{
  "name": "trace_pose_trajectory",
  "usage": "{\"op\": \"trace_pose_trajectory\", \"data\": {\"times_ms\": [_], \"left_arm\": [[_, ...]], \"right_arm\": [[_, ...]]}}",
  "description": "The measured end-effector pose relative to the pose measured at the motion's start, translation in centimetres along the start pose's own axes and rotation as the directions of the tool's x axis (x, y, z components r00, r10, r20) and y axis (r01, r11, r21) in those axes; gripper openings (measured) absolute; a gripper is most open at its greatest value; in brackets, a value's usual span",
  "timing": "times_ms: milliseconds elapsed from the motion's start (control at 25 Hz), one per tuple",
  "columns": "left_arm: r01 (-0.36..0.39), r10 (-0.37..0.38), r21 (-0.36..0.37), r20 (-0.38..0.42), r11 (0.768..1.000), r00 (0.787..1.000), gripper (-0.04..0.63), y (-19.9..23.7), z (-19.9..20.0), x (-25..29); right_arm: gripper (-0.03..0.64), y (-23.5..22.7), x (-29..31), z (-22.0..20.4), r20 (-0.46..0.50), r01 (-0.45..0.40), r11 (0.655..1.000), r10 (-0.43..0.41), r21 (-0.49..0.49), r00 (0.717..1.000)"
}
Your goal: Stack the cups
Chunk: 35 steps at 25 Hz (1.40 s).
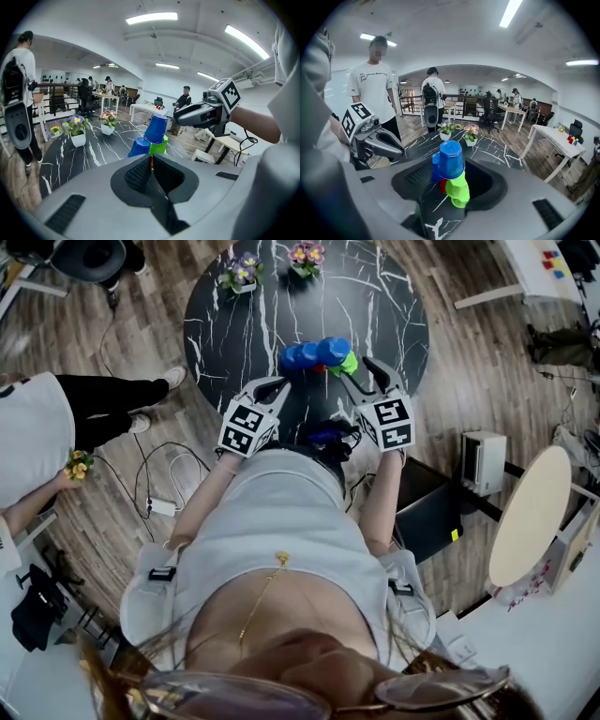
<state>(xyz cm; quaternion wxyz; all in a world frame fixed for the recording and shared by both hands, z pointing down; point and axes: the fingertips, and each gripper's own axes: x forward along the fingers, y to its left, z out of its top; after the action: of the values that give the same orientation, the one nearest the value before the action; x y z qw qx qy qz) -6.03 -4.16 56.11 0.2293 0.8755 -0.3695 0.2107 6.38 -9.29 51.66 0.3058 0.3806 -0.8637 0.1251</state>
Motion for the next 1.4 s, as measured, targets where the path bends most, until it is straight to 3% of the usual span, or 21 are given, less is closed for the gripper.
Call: {"op": "trace_pose_trajectory", "data": {"times_ms": [560, 1400], "left_arm": [[0.039, -0.04, 0.023, 0.049, 0.999, 0.998, 0.037, -1.7, 1.8, 0.2], [0.092, -0.1, 0.069, 0.123, 0.993, 0.987, 0.038, -4.5, 4.7, 0.1]], "right_arm": [[0.055, 3.7, -0.2, -2.9, 0.04, -0.075, 0.993, 0.072, 0.096, 0.997], [0.023, 5.5, -2.1, -0.7, 0.212, -0.078, 0.996, 0.068, 0.039, 0.975]]}}
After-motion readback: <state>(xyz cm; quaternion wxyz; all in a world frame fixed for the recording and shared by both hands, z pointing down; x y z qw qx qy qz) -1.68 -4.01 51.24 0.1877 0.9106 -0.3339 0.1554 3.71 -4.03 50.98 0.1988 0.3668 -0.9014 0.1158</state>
